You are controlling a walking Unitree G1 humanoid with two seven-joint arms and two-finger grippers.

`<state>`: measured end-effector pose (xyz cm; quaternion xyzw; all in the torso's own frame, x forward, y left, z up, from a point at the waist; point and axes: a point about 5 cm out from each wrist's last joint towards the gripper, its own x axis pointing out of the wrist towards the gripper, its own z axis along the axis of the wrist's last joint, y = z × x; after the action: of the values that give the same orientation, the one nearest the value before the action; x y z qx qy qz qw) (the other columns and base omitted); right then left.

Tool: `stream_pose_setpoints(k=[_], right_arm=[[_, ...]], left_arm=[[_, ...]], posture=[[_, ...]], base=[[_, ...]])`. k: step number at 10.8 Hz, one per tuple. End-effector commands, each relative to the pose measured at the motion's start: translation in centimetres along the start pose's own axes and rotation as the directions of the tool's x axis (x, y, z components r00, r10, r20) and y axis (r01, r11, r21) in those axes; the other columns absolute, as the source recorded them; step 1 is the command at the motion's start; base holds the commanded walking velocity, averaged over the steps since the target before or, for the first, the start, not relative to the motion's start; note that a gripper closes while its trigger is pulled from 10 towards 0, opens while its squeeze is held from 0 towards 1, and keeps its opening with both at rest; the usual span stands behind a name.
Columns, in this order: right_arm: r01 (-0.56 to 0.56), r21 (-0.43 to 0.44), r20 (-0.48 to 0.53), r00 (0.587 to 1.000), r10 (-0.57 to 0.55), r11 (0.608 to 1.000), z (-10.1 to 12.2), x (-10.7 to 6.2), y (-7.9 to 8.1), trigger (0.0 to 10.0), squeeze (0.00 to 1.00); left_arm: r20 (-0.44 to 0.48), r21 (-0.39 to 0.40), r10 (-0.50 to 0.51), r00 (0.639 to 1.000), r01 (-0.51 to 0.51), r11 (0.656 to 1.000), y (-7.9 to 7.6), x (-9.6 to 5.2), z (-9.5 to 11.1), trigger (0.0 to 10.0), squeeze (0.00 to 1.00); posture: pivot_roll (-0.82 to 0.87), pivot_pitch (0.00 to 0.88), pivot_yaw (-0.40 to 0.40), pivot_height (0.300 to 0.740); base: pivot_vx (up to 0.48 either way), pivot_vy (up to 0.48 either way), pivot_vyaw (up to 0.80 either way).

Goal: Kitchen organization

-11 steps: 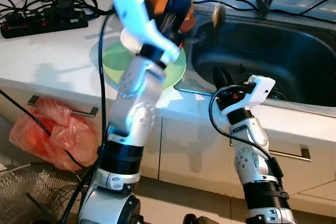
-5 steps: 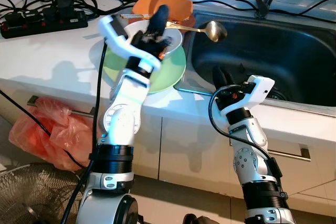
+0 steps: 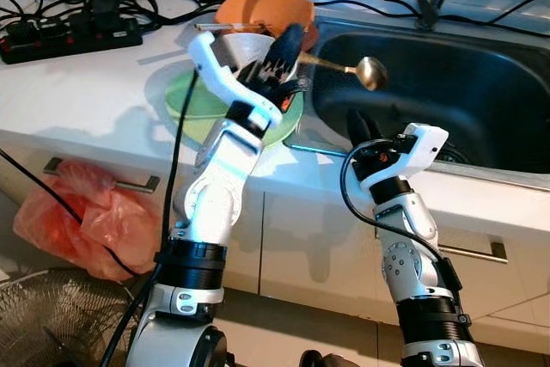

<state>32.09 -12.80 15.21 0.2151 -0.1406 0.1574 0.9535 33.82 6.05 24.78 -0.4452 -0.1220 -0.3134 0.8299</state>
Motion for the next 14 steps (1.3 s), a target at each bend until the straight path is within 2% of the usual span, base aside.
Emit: stream_pose_setpoints(k=[1, 3, 4, 5, 7, 8, 10, 11, 12, 14], right_arm=[[0.018, 0.012, -0.02, 1.0, -0.018, 1.0, -0.4, -0.4, -0.3, 10.0, 0.0], [0.022, 0.049, -0.02, 1.0, -0.021, 0.999, -0.4, -0.4, -0.3, 10.0, 0.0], [0.016, 0.059, -0.02, 1.0, -0.015, 0.998, -0.3, -0.4, -0.3, 10.0, 0.58], [0.018, 0.08, -0.016, 1.0, -0.017, 0.997, -0.3, -0.3, -0.3, 10.0, 1.0], [0.054, 0.165, -0.001, 0.998, -0.055, 0.985, 0.0, -0.2, -0.7, 10.0, 1.0], [0.022, 0.233, 0.008, 1.0, -0.025, 0.972, 0.1, -0.3, -0.5, 10.0, 1.0], [0.034, 0.262, 0.014, 0.999, -0.039, 0.965, 0.2, -0.3, -0.6, 10.0, 1.0], [0.04, 0.334, 0.024, 0.998, -0.051, 0.942, 0.5, -0.3, -0.9, 10.0, 0.88], [0.04, 0.376, 0.024, 0.998, -0.053, 0.926, 0.6, -0.2, -1.0, 10.0, 0.0], [0.041, 0.509, 0.066, 0.994, -0.087, 0.86, 1.7, -0.1, -1.4, 10.0, 0.0]], left_arm=[[0.014, -0.204, 0.009, 1.0, -0.006, 0.979, -0.9, -0.2, -3.1, 10.0, 0.0], [0.008, -0.205, 0.013, 1.0, -0.011, 0.979, -0.9, -0.3, -3.5, 10.0, 0.0], [0.01, -0.214, 0.016, 1.0, -0.013, 0.977, -0.9, -0.3, -3.6, 10.0, 0.0], [0.011, -0.218, 0.016, 1.0, -0.013, 0.976, -0.9, -0.2, -3.6, 10.0, 0.0], [0.015, -0.222, 0.017, 1.0, -0.013, 0.975, -0.7, -0.2, -3.4, 10.0, 0.0], [0.017, -0.221, 0.019, 1.0, -0.014, 0.975, -0.7, -0.2, -3.4, 10.0, 0.0], [0.018, -0.218, 0.02, 1.0, -0.015, 0.976, -0.6, -0.2, -3.3, 10.0, 0.0], [0.017, -0.218, 0.022, 1.0, -0.018, 0.976, -0.6, -0.2, -3.4, 10.0, 0.0], [0.015, -0.216, 0.024, 1.0, -0.02, 0.976, -0.5, -0.2, -3.4, 10.0, 0.0], [0.013, -0.213, 0.024, 1.0, -0.02, 0.977, -0.5, -0.3, -3.4, 10.0, 0.0]], posture=[[0.16, 0.098, -0.017, 0.74], [0.16, 0.105, -0.019, 0.74], [0.16, 0.108, -0.021, 0.74], [0.16, 0.108, -0.022, 0.74], [0.16, 0.108, -0.023, 0.74], [0.16, 0.108, -0.022, 0.74], [0.16, 0.11, -0.022, 0.74], [0.16, 0.11, -0.021, 0.74], [0.16, 0.11, -0.02, 0.74], [0.16, 0.111, -0.019, 0.74]], base=[[0.0, 0.0, 0.0], [0.0, 0.0, 0.0], [0.0, 0.0, 0.0], [0.0, 0.0, 0.0], [0.0, 0.0, 0.0], [0.0, 0.0, 0.0], [0.0, 0.0, 0.0], [0.0, 0.0, 0.0], [0.0, 0.0, 0.0], [0.0, 0.0, 0.0]])
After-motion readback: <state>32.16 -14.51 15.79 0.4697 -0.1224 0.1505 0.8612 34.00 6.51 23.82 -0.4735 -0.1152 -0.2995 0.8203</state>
